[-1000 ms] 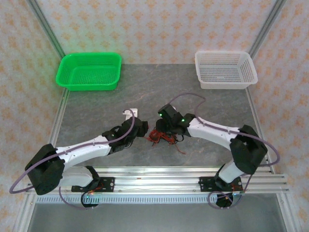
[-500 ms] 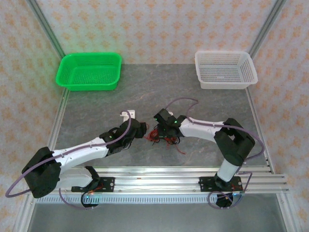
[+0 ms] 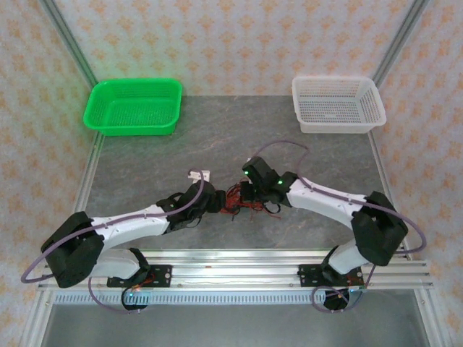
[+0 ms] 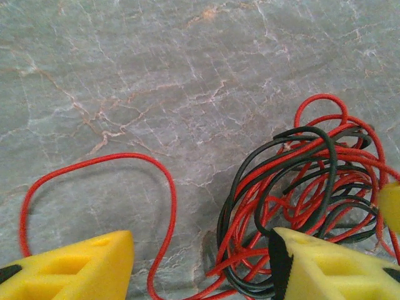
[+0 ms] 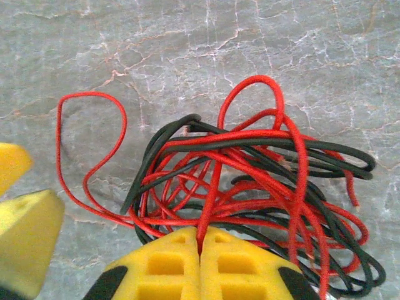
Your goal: Untangle the cables
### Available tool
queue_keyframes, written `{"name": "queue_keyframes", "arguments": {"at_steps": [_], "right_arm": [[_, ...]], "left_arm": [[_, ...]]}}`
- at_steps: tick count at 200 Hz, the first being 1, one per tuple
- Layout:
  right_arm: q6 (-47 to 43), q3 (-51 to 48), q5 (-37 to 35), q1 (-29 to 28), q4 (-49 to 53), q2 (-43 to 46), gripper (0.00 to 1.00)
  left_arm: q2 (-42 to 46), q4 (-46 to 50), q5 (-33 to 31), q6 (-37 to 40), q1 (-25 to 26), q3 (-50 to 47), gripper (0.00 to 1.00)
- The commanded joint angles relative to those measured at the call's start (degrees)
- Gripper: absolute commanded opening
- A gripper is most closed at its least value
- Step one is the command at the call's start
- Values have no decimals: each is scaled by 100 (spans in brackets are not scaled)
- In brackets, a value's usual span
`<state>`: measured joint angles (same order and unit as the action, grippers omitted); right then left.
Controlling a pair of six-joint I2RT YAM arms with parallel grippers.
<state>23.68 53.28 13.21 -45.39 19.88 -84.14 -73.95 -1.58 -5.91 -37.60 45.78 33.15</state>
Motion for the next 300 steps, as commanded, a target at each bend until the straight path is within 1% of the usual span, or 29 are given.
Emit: {"name": "queue_keyframes", "arguments": {"at_steps": [1,29,51,88,122,139,159,171,188,213,238,264,277,300], "right_arm": [[-130,-363,596,298,-188,358,0],[57,-733,953,539,-429,691,0],[190,-937,1067,614,-558,847,0],[247,-1087,888,679,-451,961,0],[136,-1091,625,723,-197,986,0],[68,-1091,556,759,-130,966,0],[-91,-1056,352,865,20,928,0],[-222,-1035,209,985,134,874,0],[-442,-1040,75,1201,184,792,0],[-821,-1074,82,1511,103,566,0],[-1262,-1046,109,1542,-104,206,3],[-1493,-1051,357,1542,-369,-123,6],[-1523,-1047,445,1546,-393,-197,11],[-1529,-1015,559,1542,-329,-67,24]], "left_arm": [[-97,-302,123,-124,45,-1,60],[-282,-457,193,-133,51,59,60],[-578,-651,278,-101,56,149,60],[-1166,-893,436,-15,115,492,60],[-1585,-883,443,94,210,844,60],[-1827,-673,287,160,310,1030,60],[-2066,-194,-83,183,434,1128,60],[-2110,-33,-274,138,471,995,60],[-2027,-56,-364,17,475,661,60],[-1907,-89,-480,-119,471,379,60],[-1888,-114,-617,-103,470,370,60],[-2014,-140,-674,5,471,497,60],[-2059,-157,-739,55,475,549,60],[-2093,-227,-862,157,468,586,60]]}}
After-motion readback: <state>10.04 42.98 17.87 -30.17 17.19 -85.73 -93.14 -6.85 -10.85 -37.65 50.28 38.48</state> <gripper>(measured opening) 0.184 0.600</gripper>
